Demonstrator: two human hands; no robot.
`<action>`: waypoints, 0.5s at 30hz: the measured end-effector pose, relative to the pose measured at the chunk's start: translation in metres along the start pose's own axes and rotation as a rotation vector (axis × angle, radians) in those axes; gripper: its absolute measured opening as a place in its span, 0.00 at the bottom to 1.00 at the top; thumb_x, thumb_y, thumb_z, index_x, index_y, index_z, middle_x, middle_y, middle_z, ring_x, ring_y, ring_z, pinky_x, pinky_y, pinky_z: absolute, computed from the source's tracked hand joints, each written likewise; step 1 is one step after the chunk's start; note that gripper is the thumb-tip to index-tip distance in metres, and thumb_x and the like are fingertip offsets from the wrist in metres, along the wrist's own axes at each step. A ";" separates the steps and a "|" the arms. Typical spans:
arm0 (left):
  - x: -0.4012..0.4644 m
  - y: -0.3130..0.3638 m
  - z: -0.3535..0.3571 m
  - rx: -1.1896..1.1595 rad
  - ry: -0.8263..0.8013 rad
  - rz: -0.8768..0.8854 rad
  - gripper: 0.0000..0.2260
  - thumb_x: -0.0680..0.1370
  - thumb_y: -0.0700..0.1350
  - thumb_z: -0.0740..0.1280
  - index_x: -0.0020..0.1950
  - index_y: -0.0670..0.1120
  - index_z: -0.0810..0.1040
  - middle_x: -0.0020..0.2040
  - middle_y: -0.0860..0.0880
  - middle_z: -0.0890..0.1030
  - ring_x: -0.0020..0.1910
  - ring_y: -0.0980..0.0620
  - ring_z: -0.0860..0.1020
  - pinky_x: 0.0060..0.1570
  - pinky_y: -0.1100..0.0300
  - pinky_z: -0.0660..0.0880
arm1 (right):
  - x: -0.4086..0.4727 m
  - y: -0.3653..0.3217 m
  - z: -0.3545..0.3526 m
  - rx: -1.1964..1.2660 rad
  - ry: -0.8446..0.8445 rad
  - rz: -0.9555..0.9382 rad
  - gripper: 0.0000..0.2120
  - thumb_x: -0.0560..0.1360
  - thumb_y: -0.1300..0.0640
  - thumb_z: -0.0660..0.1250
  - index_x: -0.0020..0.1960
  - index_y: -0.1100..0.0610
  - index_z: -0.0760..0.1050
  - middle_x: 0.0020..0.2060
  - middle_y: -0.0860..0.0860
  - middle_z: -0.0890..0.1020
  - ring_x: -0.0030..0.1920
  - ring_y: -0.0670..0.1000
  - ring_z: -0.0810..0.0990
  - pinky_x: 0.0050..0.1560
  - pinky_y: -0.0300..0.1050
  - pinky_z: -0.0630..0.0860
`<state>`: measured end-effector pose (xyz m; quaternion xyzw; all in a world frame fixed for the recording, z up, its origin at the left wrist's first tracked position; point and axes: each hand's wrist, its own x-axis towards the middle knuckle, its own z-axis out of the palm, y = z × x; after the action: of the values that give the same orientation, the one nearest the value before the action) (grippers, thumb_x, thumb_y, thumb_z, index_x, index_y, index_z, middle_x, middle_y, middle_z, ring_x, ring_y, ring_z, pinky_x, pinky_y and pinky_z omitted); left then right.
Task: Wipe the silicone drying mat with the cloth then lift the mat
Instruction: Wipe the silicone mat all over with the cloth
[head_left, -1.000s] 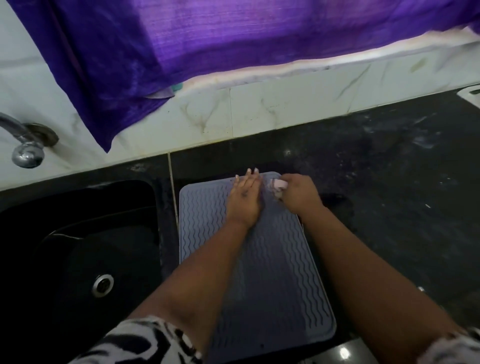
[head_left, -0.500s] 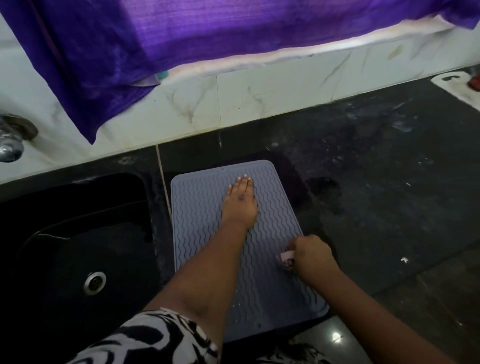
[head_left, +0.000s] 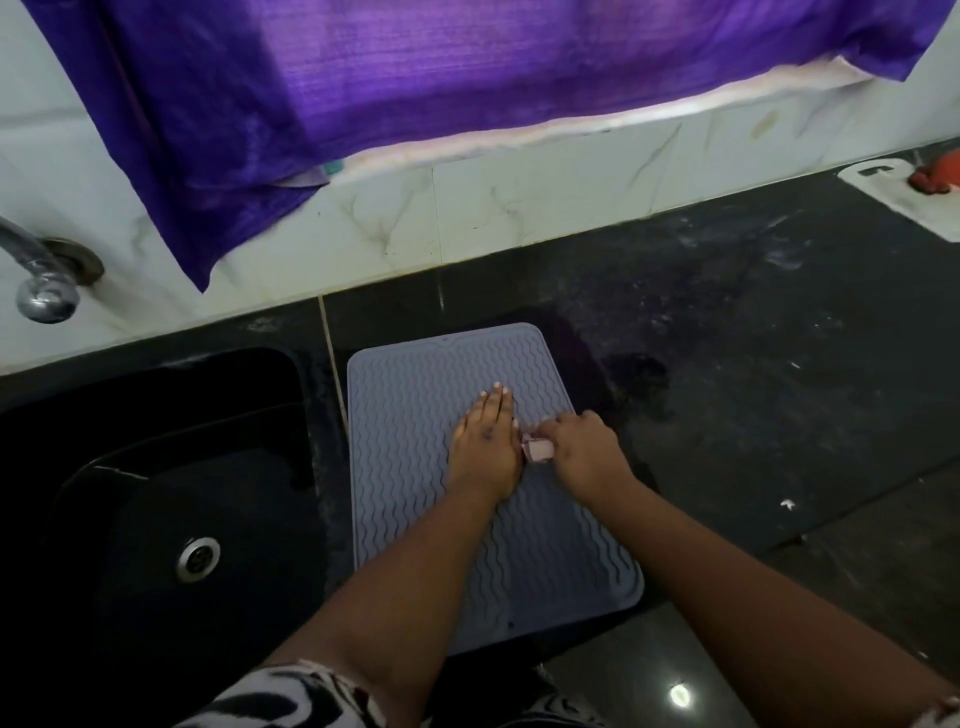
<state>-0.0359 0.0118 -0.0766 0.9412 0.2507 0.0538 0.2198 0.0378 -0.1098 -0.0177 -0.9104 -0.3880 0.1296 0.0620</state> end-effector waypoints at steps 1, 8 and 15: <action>0.001 0.001 0.000 0.008 0.007 -0.011 0.24 0.84 0.50 0.49 0.80 0.48 0.51 0.80 0.50 0.52 0.79 0.51 0.51 0.76 0.53 0.48 | -0.011 0.005 0.001 0.027 -0.040 -0.021 0.13 0.77 0.51 0.60 0.61 0.49 0.76 0.57 0.52 0.79 0.57 0.56 0.74 0.59 0.52 0.73; 0.001 0.003 0.003 0.059 0.014 -0.040 0.24 0.84 0.50 0.47 0.80 0.48 0.52 0.80 0.51 0.53 0.79 0.51 0.52 0.76 0.53 0.49 | -0.103 0.021 -0.008 0.112 -0.349 -0.031 0.08 0.71 0.47 0.69 0.46 0.50 0.82 0.45 0.49 0.82 0.48 0.50 0.79 0.46 0.37 0.72; -0.014 0.027 -0.011 0.004 -0.021 -0.045 0.25 0.84 0.48 0.51 0.80 0.44 0.51 0.81 0.47 0.50 0.80 0.49 0.47 0.78 0.52 0.41 | -0.039 0.023 -0.068 0.373 -0.117 -0.027 0.03 0.72 0.59 0.69 0.40 0.57 0.80 0.37 0.53 0.83 0.37 0.51 0.81 0.37 0.43 0.78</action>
<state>-0.0376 -0.0119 -0.0548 0.9362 0.2697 0.0386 0.2218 0.0473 -0.1549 0.0501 -0.8687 -0.3723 0.2513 0.2088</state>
